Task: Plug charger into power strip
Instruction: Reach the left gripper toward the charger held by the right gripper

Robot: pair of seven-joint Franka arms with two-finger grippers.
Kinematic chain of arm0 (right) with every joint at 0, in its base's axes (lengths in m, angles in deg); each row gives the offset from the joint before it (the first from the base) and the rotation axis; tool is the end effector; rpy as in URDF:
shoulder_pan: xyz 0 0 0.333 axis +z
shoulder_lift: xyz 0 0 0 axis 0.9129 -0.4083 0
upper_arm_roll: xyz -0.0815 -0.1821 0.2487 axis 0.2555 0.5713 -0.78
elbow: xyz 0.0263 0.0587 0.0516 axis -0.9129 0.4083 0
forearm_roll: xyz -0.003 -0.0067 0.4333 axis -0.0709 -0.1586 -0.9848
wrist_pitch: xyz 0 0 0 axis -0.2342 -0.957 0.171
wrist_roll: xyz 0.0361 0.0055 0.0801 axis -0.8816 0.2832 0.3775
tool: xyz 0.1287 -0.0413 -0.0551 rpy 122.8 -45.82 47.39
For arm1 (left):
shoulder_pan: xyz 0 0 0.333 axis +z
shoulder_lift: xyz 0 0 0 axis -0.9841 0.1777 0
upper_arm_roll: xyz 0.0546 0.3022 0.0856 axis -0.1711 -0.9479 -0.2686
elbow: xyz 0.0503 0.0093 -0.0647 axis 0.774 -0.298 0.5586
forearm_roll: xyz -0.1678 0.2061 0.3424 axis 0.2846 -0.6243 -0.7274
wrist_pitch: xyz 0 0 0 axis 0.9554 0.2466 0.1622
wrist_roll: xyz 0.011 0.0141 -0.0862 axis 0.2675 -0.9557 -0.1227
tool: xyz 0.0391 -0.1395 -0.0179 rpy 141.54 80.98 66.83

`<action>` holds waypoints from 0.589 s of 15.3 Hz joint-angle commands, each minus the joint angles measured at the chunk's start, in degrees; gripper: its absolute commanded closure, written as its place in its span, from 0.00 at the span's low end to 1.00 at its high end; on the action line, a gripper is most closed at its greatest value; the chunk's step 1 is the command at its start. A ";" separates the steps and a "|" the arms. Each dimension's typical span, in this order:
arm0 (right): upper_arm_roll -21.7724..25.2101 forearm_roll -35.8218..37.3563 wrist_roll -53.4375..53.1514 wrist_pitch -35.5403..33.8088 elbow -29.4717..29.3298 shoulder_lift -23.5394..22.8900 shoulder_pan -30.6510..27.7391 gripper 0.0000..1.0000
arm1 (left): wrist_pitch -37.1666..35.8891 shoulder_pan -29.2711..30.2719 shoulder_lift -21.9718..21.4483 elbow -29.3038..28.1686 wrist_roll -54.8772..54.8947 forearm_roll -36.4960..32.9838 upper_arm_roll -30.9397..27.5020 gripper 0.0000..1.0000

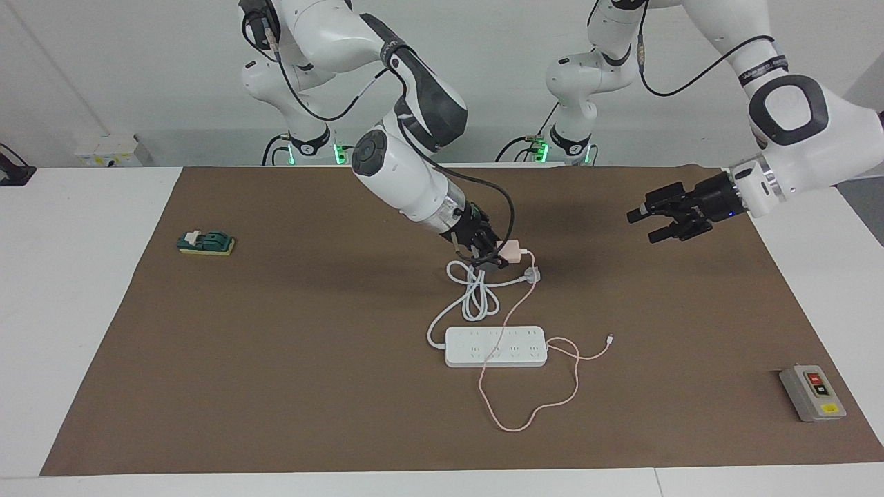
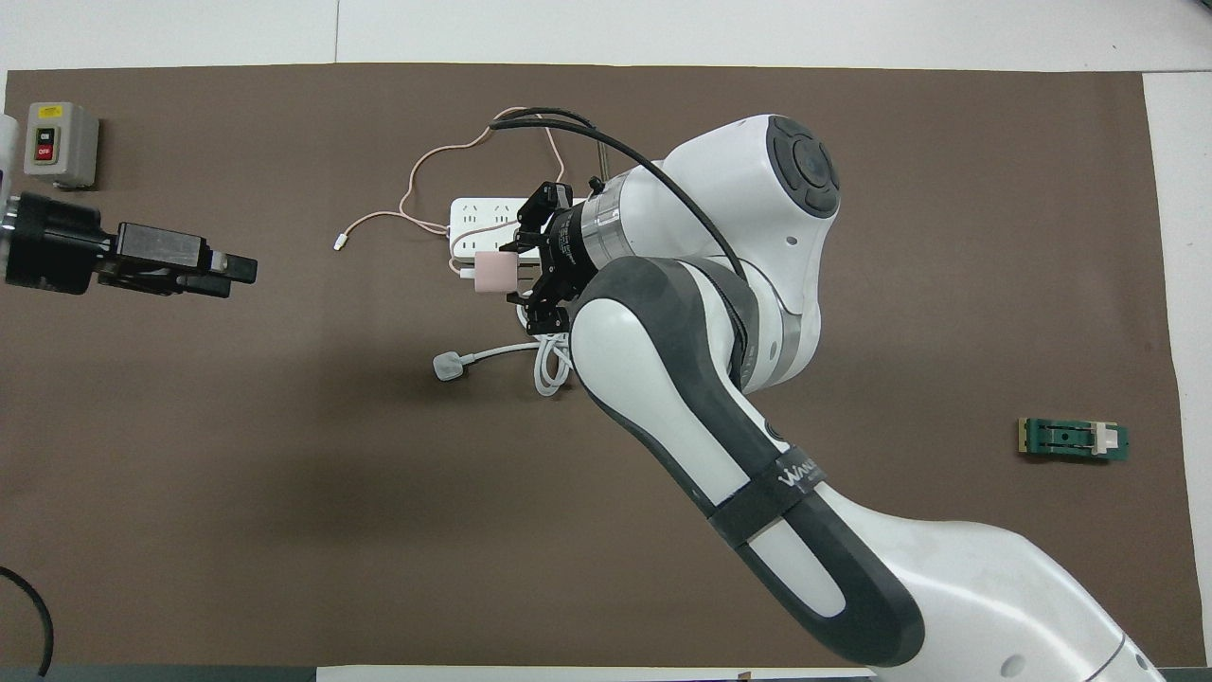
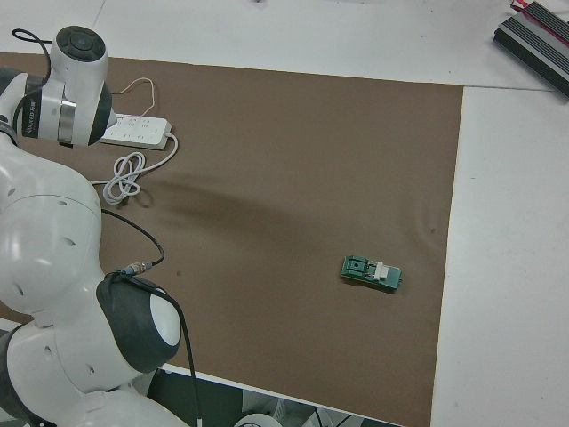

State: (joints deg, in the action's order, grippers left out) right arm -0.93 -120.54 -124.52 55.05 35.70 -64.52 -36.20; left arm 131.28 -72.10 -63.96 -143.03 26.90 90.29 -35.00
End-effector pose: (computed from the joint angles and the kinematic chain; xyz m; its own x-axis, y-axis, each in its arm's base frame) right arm 0.6378 0.4294 0.4109 0.0864 -0.7751 -0.6259 -0.9962 -0.0719 -0.0484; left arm 0.6251 -0.0314 0.4354 0.9918 -0.1202 -0.0430 -0.0398 -0.6113 0.7904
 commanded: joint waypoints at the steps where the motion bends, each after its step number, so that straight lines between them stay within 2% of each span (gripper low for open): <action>1: -0.13 0.57 -0.95 0.15 -1.12 -1.20 -0.08 1.00 | 1.88 0.16 0.78 -6.14 2.53 11.76 0.34 0.00; 5: -0.13 0.57 -1.03 -0.12 -1.03 -1.29 -0.08 1.00 | 0.91 -1.50 4.21 -9.40 2.79 25.04 0.78 0.00; 7: -0.13 0.57 -1.03 -0.12 -1.03 -1.29 -0.08 1.00 | -0.40 -2.12 6.05 -10.19 2.88 28.49 0.96 0.00; 9: -0.13 0.57 -1.12 -0.12 -1.12 -1.29 -0.08 1.00 | -0.85 -4.23 6.15 -12.47 3.14 31.74 0.96 0.00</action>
State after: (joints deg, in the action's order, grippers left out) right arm -0.93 -120.54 -124.52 55.05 35.70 -65.30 -36.20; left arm 131.21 -74.40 -57.60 -152.93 28.90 118.33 -33.52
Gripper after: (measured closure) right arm 0.498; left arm 0.000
